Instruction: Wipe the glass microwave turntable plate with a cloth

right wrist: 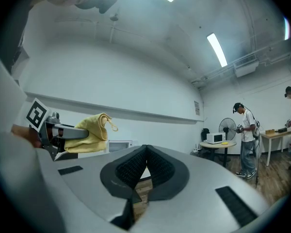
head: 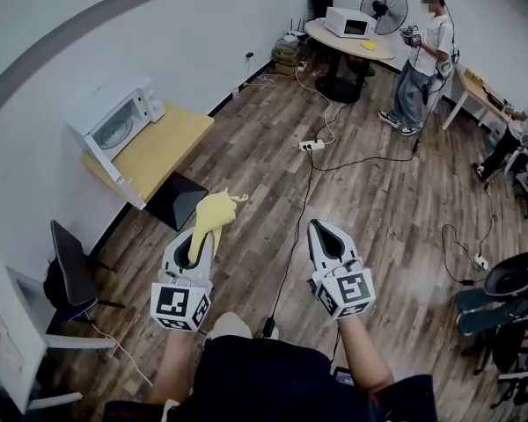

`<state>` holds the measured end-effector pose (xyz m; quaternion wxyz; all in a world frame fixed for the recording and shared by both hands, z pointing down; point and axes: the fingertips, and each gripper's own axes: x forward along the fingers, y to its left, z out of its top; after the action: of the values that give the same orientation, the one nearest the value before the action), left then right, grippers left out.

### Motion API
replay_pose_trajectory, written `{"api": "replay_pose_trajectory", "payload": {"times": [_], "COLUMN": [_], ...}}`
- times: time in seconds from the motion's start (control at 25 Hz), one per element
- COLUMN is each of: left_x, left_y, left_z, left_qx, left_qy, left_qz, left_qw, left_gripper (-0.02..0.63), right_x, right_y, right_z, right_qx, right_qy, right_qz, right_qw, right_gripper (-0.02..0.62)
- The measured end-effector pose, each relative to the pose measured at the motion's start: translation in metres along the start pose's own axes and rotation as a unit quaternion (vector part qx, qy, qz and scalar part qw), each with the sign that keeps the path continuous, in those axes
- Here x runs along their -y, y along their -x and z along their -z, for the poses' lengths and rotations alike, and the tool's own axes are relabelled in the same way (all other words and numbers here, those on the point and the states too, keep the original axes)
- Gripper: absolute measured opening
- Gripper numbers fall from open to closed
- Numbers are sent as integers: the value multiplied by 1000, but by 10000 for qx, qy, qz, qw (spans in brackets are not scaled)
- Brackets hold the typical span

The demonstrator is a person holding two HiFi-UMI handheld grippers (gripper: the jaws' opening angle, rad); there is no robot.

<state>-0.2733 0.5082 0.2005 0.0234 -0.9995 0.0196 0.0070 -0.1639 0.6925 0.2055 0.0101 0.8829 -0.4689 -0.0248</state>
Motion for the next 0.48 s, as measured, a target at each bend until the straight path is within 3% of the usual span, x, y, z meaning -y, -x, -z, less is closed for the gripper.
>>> {"api": "replay_pose_trajectory", "payload": {"times": [0.16,0.48], "left_x": [-4,-42], "left_y": [-8,-45], "left_z": [4,18], "left_qx": [-104,-149], "left_qy": [-429,-174], "left_qz": [-251,-373], "left_qw": [9987,9990], "left_gripper": [69,69], "right_x": [3,10], "right_y": [-12,-65], "right_z": [4,16], "right_qx": [-27,-133], "right_qy": [80,223], "right_qz": [-126,-255], "right_qw": [9999,9993], "right_gripper": [9,9]}}
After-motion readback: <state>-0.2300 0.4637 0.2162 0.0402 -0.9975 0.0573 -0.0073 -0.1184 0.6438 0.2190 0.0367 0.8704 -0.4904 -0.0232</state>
